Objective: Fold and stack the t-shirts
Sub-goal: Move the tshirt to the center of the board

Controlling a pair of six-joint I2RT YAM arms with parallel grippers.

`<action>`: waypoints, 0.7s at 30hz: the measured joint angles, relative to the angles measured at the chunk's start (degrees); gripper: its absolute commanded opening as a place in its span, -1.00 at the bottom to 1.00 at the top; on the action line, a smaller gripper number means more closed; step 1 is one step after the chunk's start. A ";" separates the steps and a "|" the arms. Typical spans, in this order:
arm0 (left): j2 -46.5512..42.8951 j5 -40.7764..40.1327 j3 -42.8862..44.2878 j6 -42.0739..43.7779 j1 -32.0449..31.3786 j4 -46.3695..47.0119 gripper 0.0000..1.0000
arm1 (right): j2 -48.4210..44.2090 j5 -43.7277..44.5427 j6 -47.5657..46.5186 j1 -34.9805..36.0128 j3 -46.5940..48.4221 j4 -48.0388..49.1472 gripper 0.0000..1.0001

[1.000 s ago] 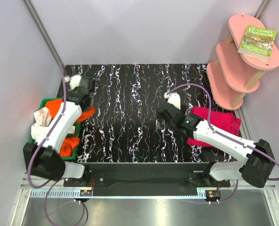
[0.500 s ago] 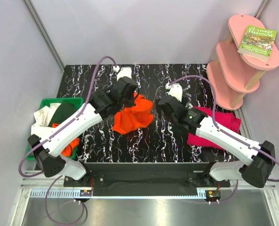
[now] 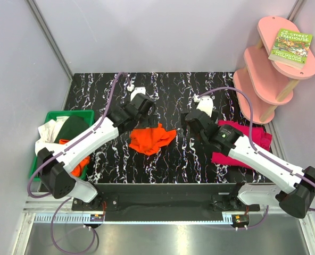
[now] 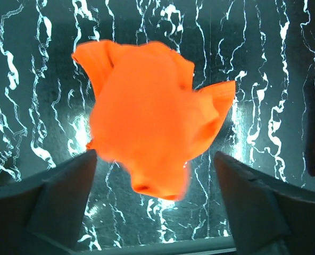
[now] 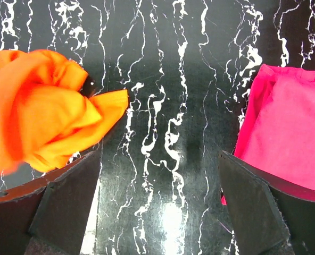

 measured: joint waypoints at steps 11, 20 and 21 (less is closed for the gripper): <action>-3.56 -1.75 -10.01 -3.19 -0.11 2.89 0.97 | 2.38 -6.84 -3.30 0.17 -0.28 1.84 0.27; -13.33 -9.70 -16.06 -11.28 5.55 -4.22 0.96 | 13.99 -17.66 -6.38 6.97 2.47 7.13 0.14; -13.53 -10.71 -16.06 -11.96 6.67 -5.31 0.96 | 15.41 -18.99 -6.47 8.20 2.95 8.11 0.15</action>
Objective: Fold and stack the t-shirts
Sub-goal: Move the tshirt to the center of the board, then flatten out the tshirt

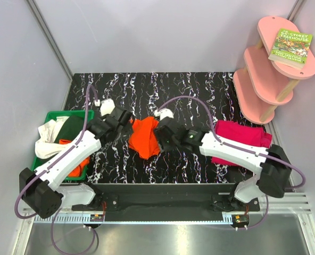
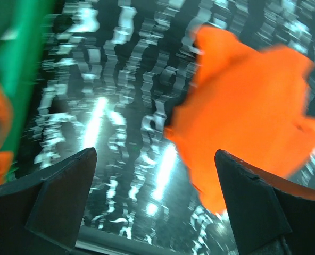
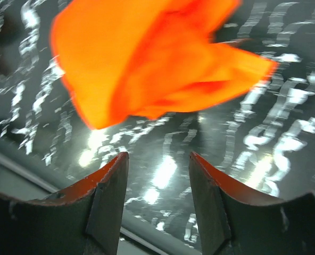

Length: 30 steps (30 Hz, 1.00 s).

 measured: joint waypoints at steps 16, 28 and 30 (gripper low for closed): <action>-5.03 -1.86 -5.01 -3.04 2.40 -4.13 0.96 | 13.18 -7.13 2.49 4.96 4.15 7.87 0.22; -11.50 -1.64 -8.63 -4.04 2.40 -5.62 0.96 | 19.47 -5.49 5.79 4.96 5.46 10.45 -0.68; -12.24 -1.57 -9.18 -4.04 2.40 -5.68 0.96 | 20.00 -4.50 6.67 4.94 5.46 10.56 -1.00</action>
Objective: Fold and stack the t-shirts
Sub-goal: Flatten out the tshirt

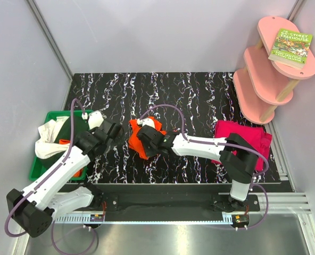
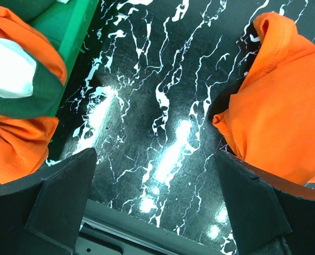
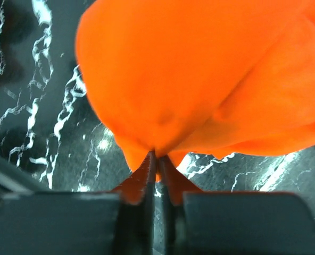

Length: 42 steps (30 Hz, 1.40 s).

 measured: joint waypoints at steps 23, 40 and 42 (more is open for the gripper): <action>-0.96 6.51 -5.46 2.60 -0.92 9.97 0.91 | -18.32 29.88 -20.28 -1.25 39.95 -15.39 -1.00; -5.64 8.26 -7.80 2.62 -2.73 14.36 0.91 | -5.64 36.70 -35.54 12.17 58.21 -22.32 -1.00; -7.69 8.20 -8.31 2.60 -2.73 14.51 0.91 | -3.98 37.42 -37.73 13.62 59.43 -20.46 -1.00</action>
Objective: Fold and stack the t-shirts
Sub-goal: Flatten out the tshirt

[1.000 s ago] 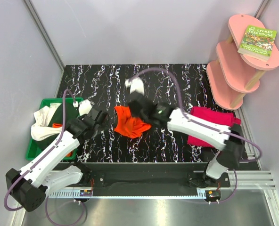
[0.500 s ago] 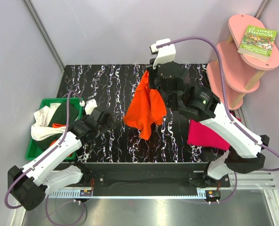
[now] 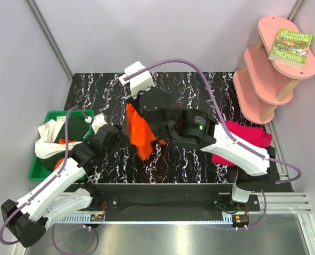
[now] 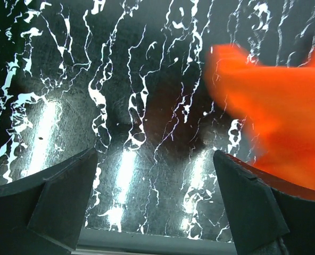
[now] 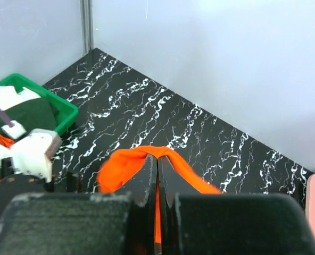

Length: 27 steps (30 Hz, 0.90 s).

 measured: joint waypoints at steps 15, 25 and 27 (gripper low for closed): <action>-6.43 -0.79 -1.75 -0.66 0.00 -4.11 0.90 | -0.31 -4.26 14.97 -11.96 -25.94 0.11 -1.00; -3.15 -0.74 -1.60 -0.66 0.00 -4.87 0.90 | -4.79 -4.55 21.22 -18.86 -35.63 0.98 0.37; -2.23 -0.72 -1.60 -0.66 0.00 -4.90 0.90 | -6.40 -4.57 21.75 -18.78 -37.38 1.92 0.40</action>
